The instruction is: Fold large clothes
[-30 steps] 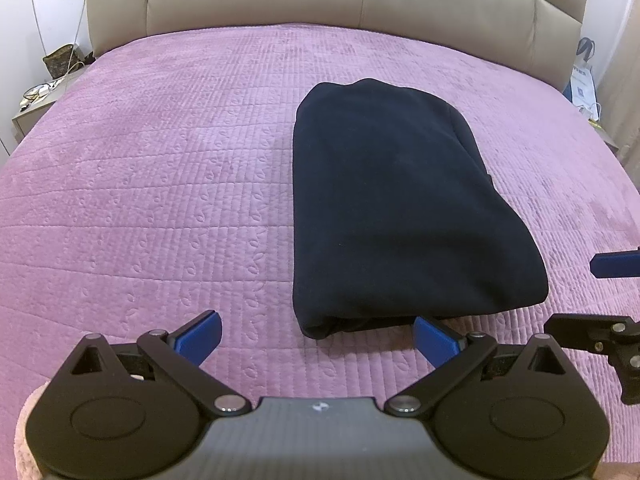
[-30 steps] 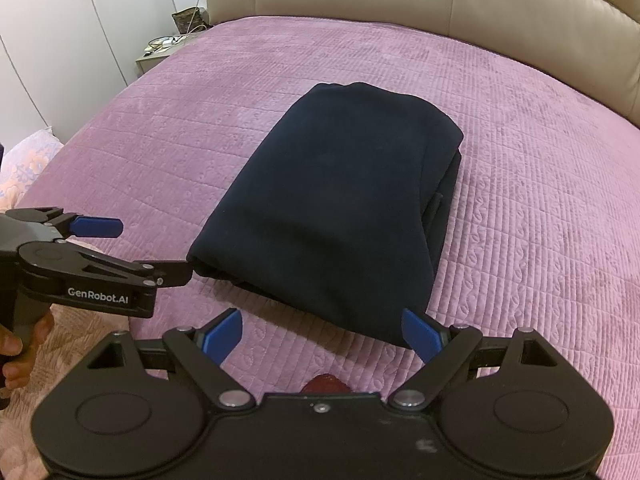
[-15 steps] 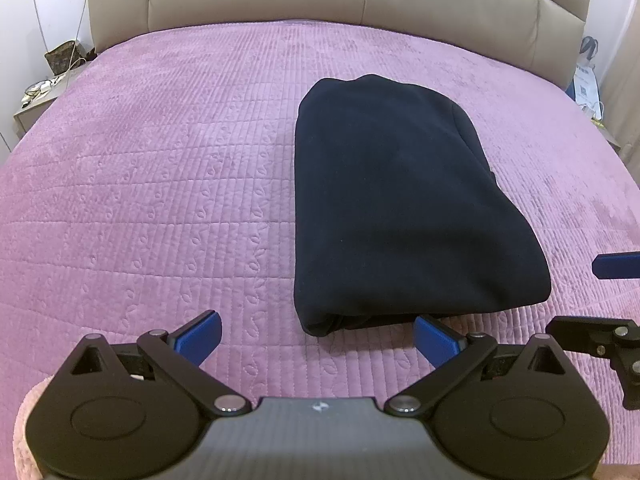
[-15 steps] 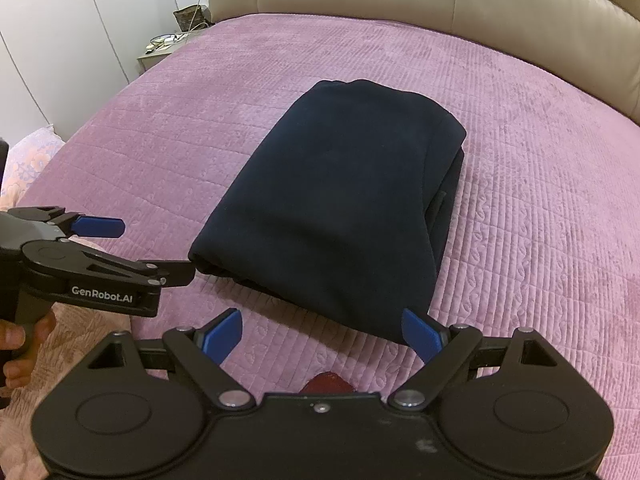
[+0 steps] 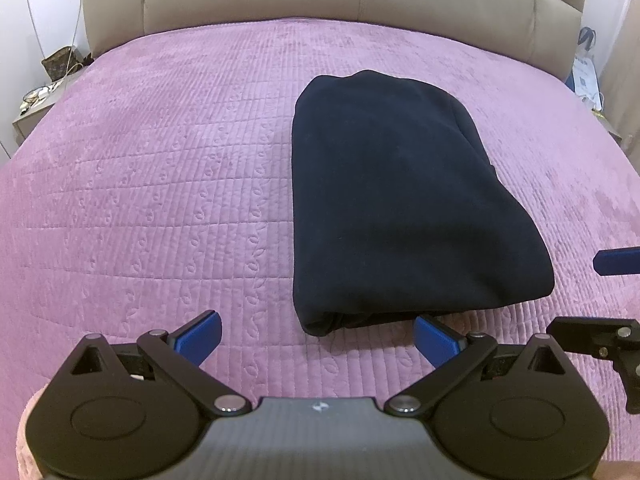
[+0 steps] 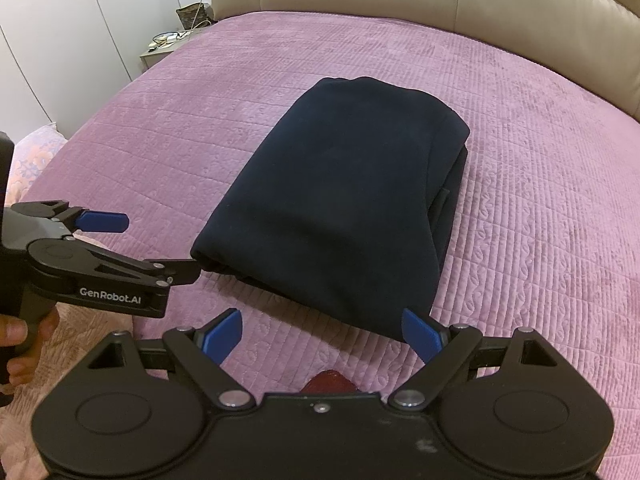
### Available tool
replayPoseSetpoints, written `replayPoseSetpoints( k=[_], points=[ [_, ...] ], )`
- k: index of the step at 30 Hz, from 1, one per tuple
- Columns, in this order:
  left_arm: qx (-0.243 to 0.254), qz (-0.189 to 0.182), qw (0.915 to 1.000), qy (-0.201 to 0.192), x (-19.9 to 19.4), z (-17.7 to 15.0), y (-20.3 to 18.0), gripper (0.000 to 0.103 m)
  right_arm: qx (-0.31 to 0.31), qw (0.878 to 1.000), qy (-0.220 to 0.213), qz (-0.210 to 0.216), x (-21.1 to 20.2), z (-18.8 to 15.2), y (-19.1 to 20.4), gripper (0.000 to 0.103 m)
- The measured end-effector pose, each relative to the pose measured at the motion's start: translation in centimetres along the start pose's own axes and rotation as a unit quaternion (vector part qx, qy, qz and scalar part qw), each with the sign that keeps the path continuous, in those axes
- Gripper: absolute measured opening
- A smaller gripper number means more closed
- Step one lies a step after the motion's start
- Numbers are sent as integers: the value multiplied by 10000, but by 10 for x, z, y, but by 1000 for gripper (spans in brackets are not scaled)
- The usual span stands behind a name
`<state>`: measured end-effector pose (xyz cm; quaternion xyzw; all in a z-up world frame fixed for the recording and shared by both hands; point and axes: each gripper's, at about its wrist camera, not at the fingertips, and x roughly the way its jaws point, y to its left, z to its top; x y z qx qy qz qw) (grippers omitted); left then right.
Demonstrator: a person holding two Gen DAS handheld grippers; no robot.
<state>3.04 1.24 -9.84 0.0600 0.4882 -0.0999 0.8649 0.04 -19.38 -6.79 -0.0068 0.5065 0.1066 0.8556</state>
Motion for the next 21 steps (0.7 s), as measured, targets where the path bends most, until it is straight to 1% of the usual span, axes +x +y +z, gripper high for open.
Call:
replayPoseSetpoints(
  k=[14, 21],
  points=[
    [161, 63, 9999, 0, 2, 0, -5, 103, 5, 10000, 18, -9, 1, 0, -2, 102],
    [82, -94, 9999, 74, 4, -2, -6, 103, -6, 10000, 35, -2, 1, -1, -1, 102]
  ],
)
